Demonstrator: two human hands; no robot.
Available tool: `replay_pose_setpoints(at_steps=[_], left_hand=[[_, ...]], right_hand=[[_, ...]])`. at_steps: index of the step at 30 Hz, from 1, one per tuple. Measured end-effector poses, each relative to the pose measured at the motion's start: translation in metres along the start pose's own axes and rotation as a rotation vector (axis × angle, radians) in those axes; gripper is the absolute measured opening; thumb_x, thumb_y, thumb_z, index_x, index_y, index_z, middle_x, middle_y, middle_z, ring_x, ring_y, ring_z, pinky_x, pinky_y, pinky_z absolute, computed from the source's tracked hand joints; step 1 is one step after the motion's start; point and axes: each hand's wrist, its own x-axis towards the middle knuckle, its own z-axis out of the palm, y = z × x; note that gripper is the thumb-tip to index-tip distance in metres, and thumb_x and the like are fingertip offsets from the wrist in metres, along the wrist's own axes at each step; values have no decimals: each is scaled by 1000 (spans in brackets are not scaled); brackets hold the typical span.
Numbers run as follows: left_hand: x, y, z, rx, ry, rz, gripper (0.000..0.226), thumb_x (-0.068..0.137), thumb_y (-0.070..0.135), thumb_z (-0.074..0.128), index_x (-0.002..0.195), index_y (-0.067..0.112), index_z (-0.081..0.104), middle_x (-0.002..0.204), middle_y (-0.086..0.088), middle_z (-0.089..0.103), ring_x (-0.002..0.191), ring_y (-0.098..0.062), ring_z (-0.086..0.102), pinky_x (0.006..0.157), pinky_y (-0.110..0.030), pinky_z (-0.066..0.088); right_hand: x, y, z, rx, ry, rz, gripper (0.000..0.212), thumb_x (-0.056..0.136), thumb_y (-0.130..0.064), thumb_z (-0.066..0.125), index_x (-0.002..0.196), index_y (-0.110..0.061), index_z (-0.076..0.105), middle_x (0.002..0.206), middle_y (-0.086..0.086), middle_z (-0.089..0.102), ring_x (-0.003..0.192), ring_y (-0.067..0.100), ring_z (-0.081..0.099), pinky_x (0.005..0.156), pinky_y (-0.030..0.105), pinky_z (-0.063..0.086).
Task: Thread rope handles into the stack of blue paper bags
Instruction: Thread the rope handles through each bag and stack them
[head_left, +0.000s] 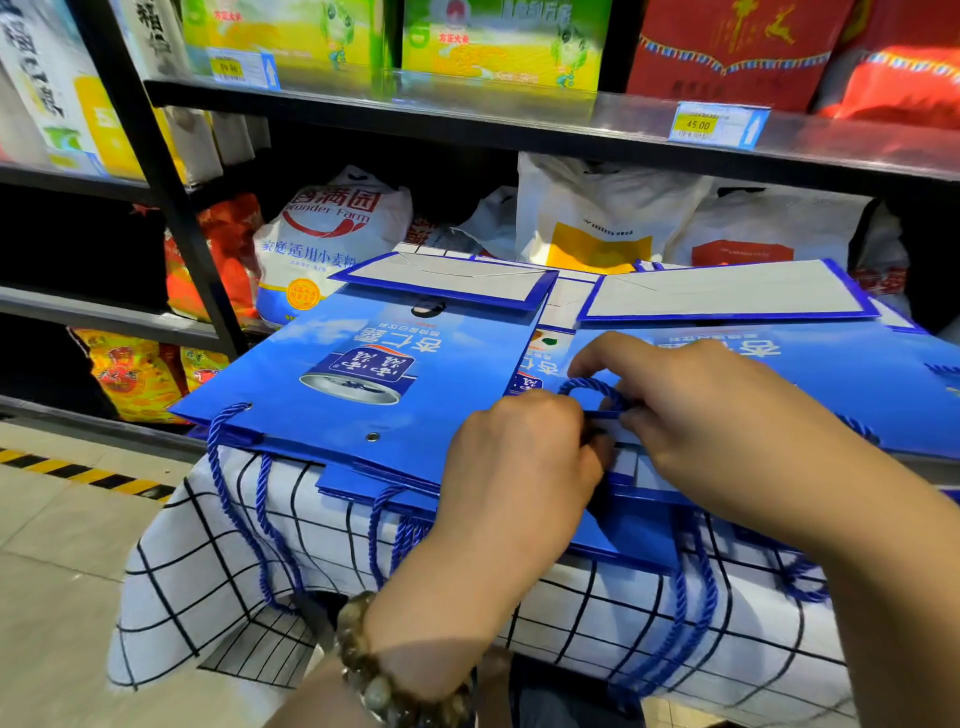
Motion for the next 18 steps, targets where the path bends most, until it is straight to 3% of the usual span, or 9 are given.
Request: replay_pose_setpoints(at_steps=[5, 8, 12, 15, 18], left_hand=[[-2, 4, 0, -34, 12, 100, 21, 92, 31, 42, 83, 15, 52, 94, -8, 61, 82, -37, 56, 62, -35, 33], [-1, 3, -3, 8, -43, 141, 15, 94, 28, 35, 87, 20, 45, 99, -5, 57, 86, -33, 54, 65, -34, 32], [-2, 0, -3, 42, -101, 161, 8, 95, 22, 39, 98, 19, 46, 107, -2, 52, 92, -31, 53, 68, -32, 31], [-1, -1, -3, 11, -106, 188, 3, 94, 20, 42, 94, 22, 44, 106, -1, 52, 91, -31, 53, 67, -31, 29], [-2, -5, -1, -120, -117, 207, 11, 95, 21, 43, 85, 22, 40, 97, 1, 52, 89, -27, 52, 64, -28, 25]], right_hand=[[-4, 5, 1, 32, 75, 57, 36, 86, -22, 50, 114, -42, 38, 104, 4, 63, 96, 30, 56, 75, 42, 50], [-5, 6, 2, 42, 75, 82, 35, 87, -23, 50, 112, -44, 38, 105, 4, 62, 96, 31, 56, 76, 42, 50], [-6, 5, 0, 41, 65, 98, 40, 87, -18, 49, 115, -45, 41, 108, -5, 61, 98, 26, 54, 76, 40, 49], [-6, 4, -1, 75, 54, 114, 43, 85, -12, 48, 113, -44, 44, 102, -11, 61, 93, 20, 54, 76, 39, 49], [-7, 9, -1, 94, 68, 137, 39, 84, -12, 52, 108, -43, 49, 91, -19, 60, 90, 16, 54, 77, 38, 49]])
